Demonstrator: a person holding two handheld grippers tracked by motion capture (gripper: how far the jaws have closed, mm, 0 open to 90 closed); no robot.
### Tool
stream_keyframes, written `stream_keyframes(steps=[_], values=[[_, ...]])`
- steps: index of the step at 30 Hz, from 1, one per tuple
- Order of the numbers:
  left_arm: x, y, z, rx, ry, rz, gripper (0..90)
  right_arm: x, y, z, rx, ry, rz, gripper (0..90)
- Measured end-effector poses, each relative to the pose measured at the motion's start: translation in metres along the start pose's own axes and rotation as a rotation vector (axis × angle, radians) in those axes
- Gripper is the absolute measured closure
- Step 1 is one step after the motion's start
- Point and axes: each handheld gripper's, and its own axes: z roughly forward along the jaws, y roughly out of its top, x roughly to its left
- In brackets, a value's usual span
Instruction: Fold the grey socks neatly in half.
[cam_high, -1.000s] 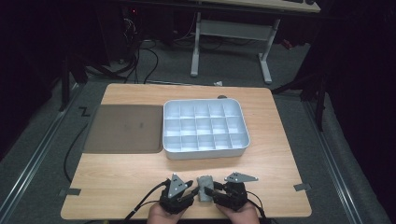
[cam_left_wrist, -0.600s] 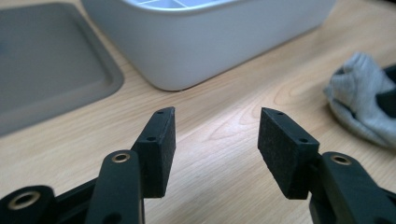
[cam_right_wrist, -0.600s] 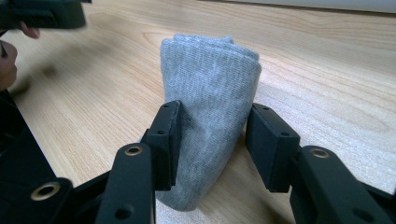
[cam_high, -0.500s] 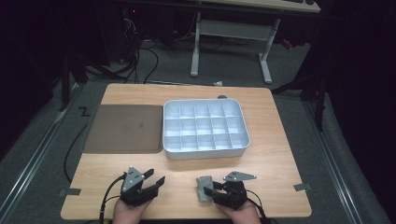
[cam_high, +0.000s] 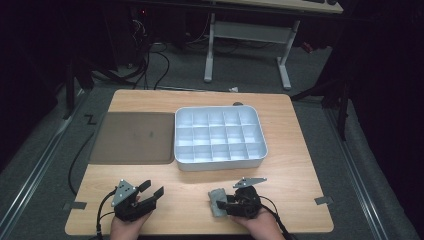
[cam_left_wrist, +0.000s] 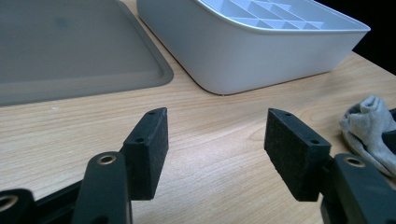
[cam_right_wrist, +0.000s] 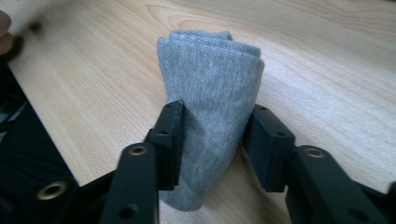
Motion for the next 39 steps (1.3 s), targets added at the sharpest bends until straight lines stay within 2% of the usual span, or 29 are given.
stream_keyframes(steps=[7,10,14,20,23,24,25,26,29,33,34,39], values=[[0.002,0.000,0.000,-0.004,0.001,-0.012,40.6,0.003,0.002,0.000,0.010,0.010,-0.027,70.6],[-0.003,-0.001,0.002,-0.001,0.007,0.019,40.5,0.007,0.002,0.000,0.005,-0.007,-0.063,73.2],[-0.005,-0.001,0.002,0.002,0.007,0.025,40.6,0.011,0.003,-0.002,0.006,-0.029,-0.104,74.2],[-0.005,-0.002,0.002,0.004,0.011,0.020,40.6,0.013,0.007,-0.007,0.019,-0.102,-0.162,74.5],[-0.004,-0.002,0.002,0.007,0.000,0.018,41.3,0.011,0.008,-0.010,0.027,-0.119,-0.165,74.4],[-0.006,-0.002,0.002,0.007,0.006,0.032,41.1,0.007,0.009,-0.013,0.038,-0.140,-0.163,74.4],[-0.006,-0.002,0.002,0.007,0.006,0.032,41.1,0.007,0.009,-0.013,0.038,-0.140,-0.163,74.4],[-0.008,-0.002,0.002,0.008,0.013,0.056,41.1,0.004,0.010,-0.016,0.048,-0.161,-0.165,74.4],[-0.011,-0.001,0.002,0.009,0.021,0.077,40.6,-0.001,0.011,-0.019,0.057,-0.182,-0.167,74.4],[-0.011,-0.002,0.002,0.012,0.019,0.075,40.5,-0.003,0.012,-0.023,0.073,-0.212,-0.170,74.3],[-0.011,-0.002,0.002,0.010,0.025,0.077,40.8,-0.004,0.013,-0.026,0.084,-0.235,-0.177,74.2],[-0.010,-0.002,0.001,0.007,0.026,0.077,40.9,-0.006,0.014,-0.028,0.106,-0.267,-0.192,74.2]])
